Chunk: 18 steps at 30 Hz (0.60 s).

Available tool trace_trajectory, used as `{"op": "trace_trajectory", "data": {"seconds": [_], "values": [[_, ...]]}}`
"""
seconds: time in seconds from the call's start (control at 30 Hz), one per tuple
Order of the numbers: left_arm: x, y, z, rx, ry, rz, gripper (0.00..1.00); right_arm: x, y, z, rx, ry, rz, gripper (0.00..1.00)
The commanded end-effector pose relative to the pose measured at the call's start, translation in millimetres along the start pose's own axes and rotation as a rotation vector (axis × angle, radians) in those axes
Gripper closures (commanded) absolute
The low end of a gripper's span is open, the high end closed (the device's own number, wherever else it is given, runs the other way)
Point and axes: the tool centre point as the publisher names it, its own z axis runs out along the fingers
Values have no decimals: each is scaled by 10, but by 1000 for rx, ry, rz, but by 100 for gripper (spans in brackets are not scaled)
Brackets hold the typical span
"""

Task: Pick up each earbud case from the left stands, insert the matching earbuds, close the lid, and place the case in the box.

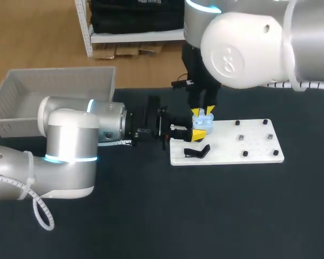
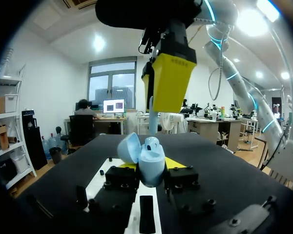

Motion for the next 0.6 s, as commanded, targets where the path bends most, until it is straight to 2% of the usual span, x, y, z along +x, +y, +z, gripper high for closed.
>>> {"op": "trace_trajectory", "data": {"seconds": [0.03,0.6], "values": [[4,7,3,1,-1,0,100,12,21,17,2,-4,-3,100],[4,7,3,1,-1,0,100,44,12,104,-27,8,-9,100]]}}
